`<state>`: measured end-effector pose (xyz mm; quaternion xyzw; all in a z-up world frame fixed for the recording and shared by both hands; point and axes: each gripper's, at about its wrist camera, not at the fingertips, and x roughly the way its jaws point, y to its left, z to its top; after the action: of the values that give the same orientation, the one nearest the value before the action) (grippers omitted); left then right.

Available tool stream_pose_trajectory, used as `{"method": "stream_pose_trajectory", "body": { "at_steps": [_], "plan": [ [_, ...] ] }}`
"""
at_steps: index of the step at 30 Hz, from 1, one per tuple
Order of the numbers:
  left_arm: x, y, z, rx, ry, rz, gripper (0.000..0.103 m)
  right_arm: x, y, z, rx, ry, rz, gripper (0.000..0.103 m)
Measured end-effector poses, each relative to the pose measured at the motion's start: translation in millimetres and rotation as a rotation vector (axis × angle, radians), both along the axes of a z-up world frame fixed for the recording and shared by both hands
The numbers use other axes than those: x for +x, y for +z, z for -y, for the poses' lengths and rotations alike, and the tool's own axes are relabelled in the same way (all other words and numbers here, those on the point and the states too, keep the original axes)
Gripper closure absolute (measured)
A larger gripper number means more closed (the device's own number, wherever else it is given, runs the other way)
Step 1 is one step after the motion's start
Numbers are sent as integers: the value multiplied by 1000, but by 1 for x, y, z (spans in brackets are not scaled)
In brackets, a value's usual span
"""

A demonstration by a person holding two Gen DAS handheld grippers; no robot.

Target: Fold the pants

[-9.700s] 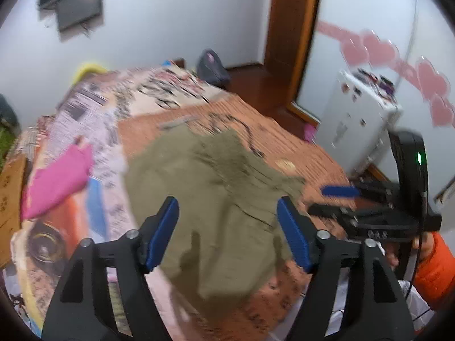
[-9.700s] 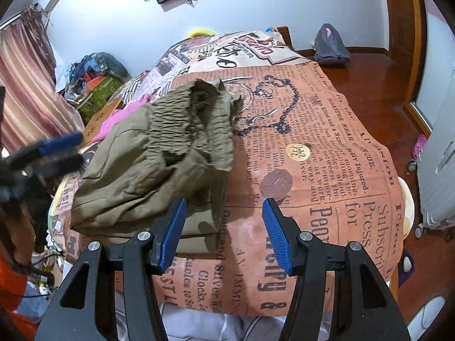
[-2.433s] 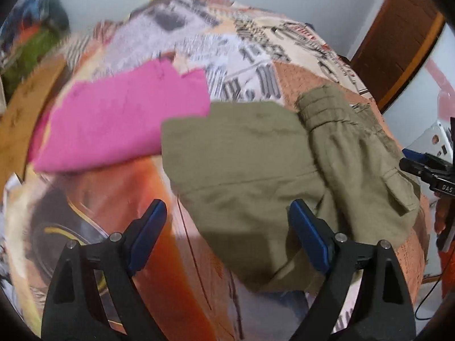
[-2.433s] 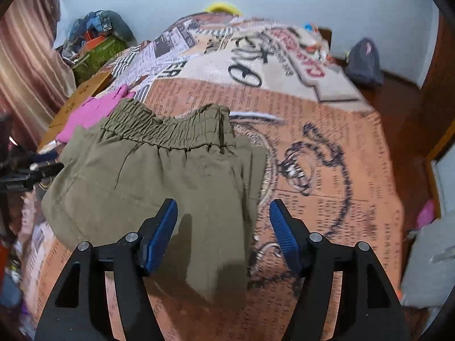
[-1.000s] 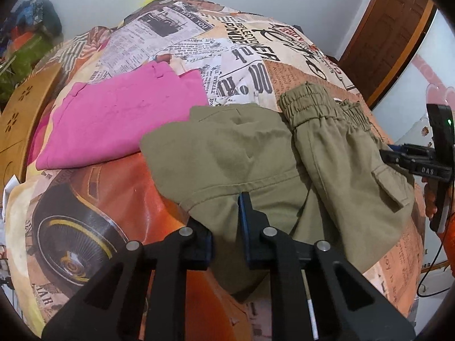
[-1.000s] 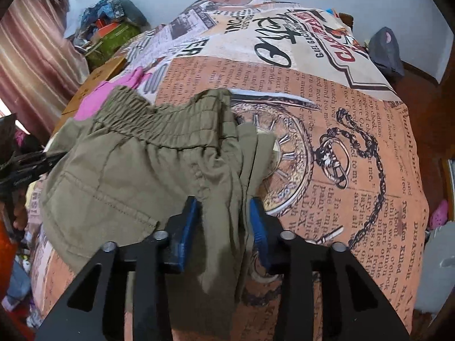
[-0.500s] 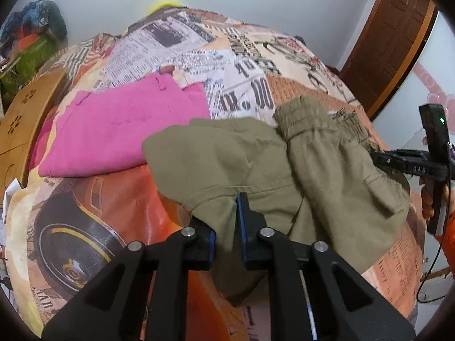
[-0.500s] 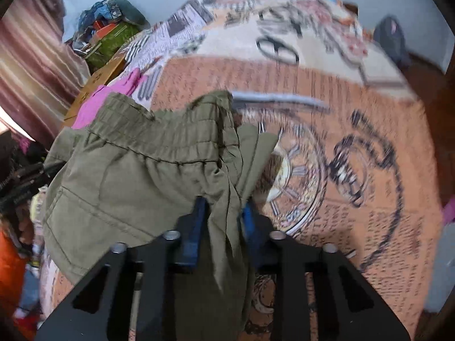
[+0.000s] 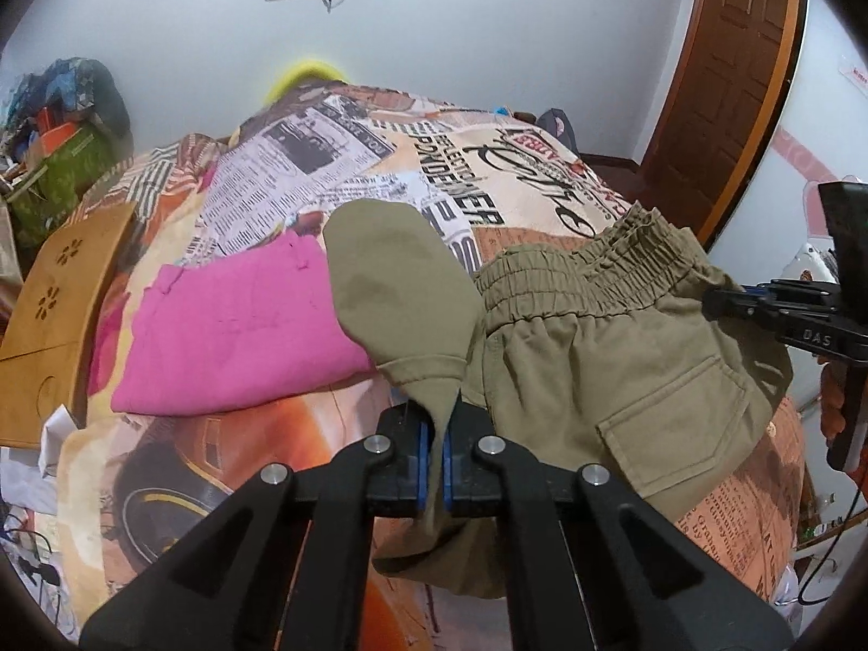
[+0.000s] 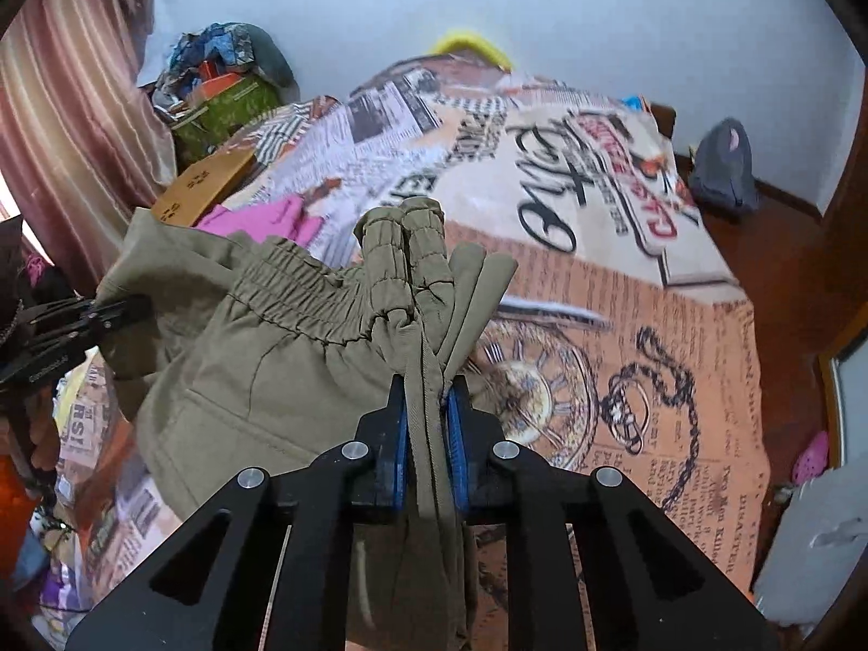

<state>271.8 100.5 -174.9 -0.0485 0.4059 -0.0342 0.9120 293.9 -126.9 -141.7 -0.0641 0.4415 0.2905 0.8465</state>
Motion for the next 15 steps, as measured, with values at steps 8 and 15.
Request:
{"method": "stream_pose_trajectory", "body": {
  "at_steps": [8,15],
  "plan": [
    [-7,29,-46,-8,53,48,100,2,27,-42,13,43,61,91],
    [6,45,-112,23,122,64,100,15,42,-102,45,95,103,92]
  ]
}}
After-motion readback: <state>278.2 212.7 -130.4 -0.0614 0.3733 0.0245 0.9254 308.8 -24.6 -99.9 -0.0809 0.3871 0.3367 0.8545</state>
